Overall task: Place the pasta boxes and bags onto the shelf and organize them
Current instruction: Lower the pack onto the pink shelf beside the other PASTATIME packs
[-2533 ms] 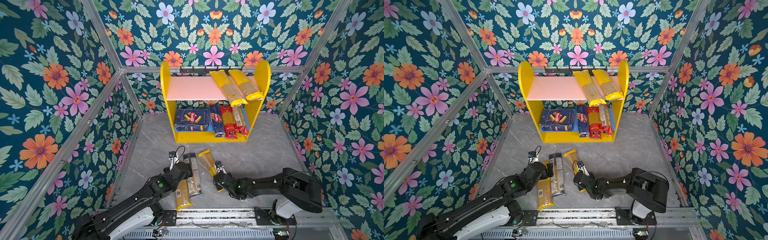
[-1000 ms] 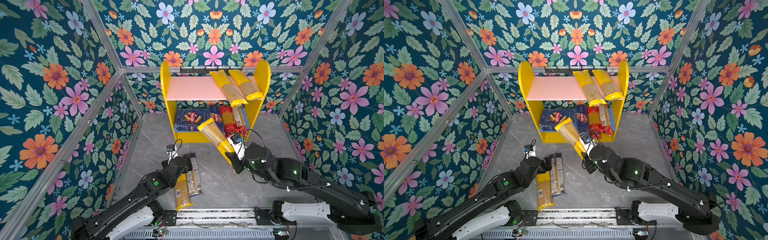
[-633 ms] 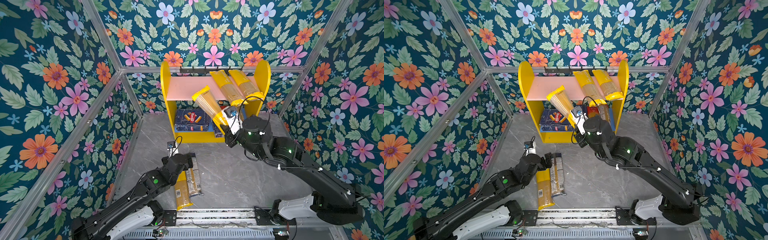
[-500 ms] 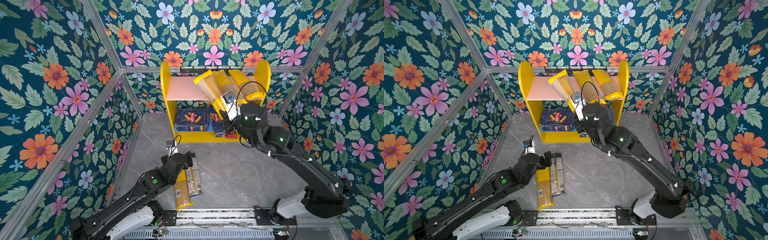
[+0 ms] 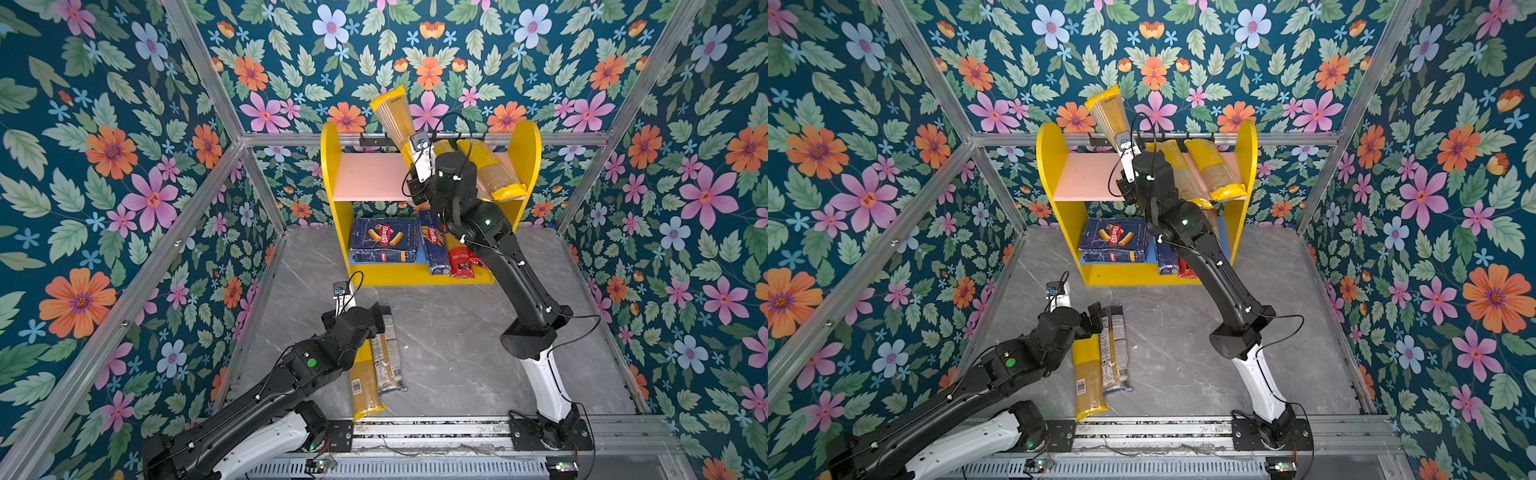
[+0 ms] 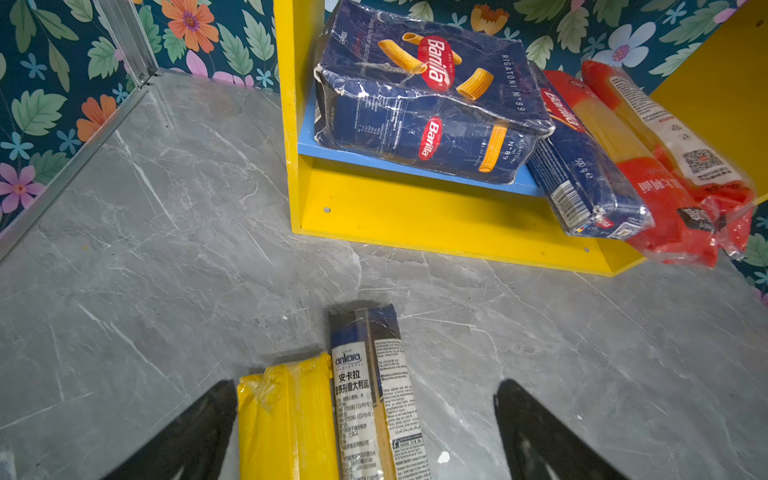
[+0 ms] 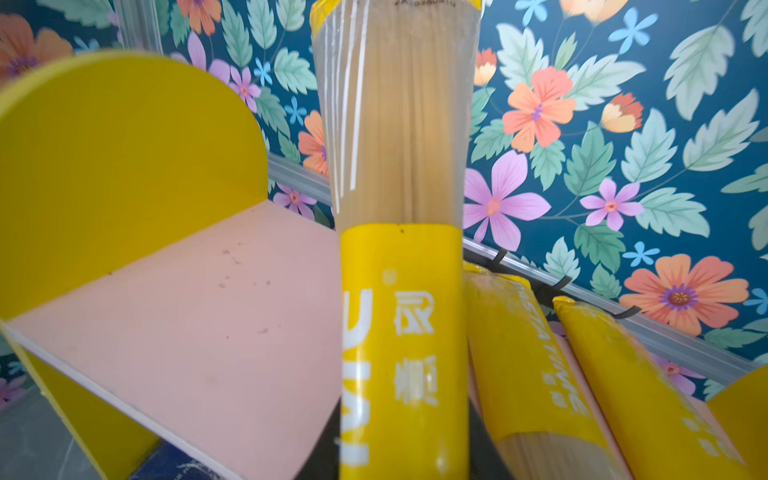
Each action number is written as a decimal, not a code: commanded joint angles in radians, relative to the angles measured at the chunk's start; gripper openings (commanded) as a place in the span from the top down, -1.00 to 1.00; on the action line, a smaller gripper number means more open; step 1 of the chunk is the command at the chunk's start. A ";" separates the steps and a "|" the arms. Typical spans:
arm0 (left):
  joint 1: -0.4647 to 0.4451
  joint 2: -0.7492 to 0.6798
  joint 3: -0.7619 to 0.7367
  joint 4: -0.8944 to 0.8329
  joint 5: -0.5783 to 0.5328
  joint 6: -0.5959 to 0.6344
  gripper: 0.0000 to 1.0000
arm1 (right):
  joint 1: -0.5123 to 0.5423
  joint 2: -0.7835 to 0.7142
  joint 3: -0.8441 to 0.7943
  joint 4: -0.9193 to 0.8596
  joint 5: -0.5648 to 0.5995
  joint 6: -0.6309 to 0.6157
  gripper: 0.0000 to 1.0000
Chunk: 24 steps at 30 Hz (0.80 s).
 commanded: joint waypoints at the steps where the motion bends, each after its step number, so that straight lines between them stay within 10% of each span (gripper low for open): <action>1: 0.002 -0.004 0.000 0.003 -0.038 0.018 -0.99 | -0.031 -0.065 -0.119 0.145 -0.010 0.069 0.75; 24: 0.002 0.033 0.026 0.018 -0.046 0.032 -0.99 | -0.078 -0.038 -0.015 -0.003 -0.042 0.111 0.54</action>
